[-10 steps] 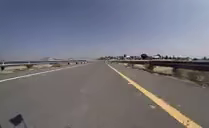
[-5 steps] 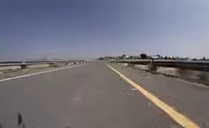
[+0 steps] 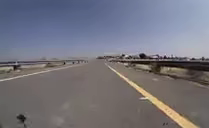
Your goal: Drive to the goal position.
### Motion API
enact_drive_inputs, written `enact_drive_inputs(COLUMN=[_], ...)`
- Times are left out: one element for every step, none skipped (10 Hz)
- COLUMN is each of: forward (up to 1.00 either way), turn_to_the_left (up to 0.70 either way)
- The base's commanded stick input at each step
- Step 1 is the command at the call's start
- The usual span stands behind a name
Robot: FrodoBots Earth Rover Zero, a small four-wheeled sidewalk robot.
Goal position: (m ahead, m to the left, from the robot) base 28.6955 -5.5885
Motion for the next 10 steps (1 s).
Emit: enact_drive_inputs(forward=[1.00, 1.00, 1.00, 1.00, 1.00, 1.00, 1.00, 1.00, 1.00, 1.00], turn_to_the_left=[0.00, 0.27, 0.27, 0.00, 0.00, 0.00, 0.00, 0.00, 0.00, 0.00])
